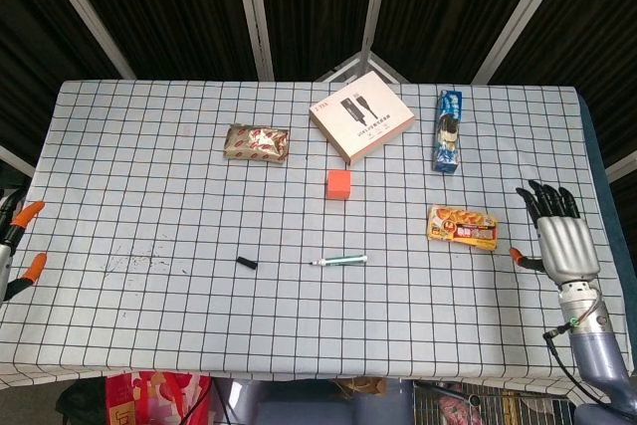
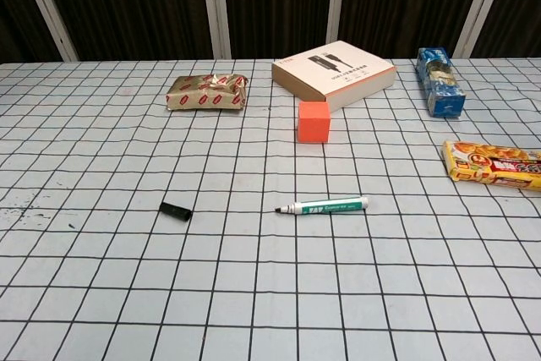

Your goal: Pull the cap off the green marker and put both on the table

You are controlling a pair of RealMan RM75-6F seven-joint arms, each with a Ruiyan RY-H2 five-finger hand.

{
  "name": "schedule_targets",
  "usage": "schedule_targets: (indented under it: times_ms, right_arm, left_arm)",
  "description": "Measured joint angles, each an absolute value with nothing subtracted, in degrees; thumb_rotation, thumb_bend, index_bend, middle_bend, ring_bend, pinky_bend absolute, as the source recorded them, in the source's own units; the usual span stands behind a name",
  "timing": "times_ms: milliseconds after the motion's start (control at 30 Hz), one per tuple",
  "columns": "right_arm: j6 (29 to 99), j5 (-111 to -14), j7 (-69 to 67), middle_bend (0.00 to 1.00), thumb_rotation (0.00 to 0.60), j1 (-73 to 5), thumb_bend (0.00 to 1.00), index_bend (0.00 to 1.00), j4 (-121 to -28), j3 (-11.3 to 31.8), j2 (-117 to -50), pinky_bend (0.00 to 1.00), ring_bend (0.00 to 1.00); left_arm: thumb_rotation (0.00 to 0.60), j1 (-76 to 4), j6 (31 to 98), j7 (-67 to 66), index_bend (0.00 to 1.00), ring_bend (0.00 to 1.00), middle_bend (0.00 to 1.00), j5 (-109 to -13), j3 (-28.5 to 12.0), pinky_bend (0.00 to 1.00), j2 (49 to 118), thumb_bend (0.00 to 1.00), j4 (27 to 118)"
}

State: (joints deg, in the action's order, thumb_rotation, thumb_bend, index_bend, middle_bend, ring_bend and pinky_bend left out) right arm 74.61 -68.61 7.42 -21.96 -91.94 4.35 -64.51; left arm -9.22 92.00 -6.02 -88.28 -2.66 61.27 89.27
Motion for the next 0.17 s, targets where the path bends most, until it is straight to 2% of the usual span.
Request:
schedule_targets:
  times_ms: [167]
  right_arm:
    - [74.2, -69.4, 6.7, 0.08, 0.600, -20.8, 0.22, 0.15, -91.1, 3.8, -63.8, 0.03, 0.05]
  left_arm:
    - [0.600, -8.9, 92.1, -6.2, 0.18, 0.00, 0.06, -89.0, -2.5, 0.04, 61.6, 0.44, 89.1]
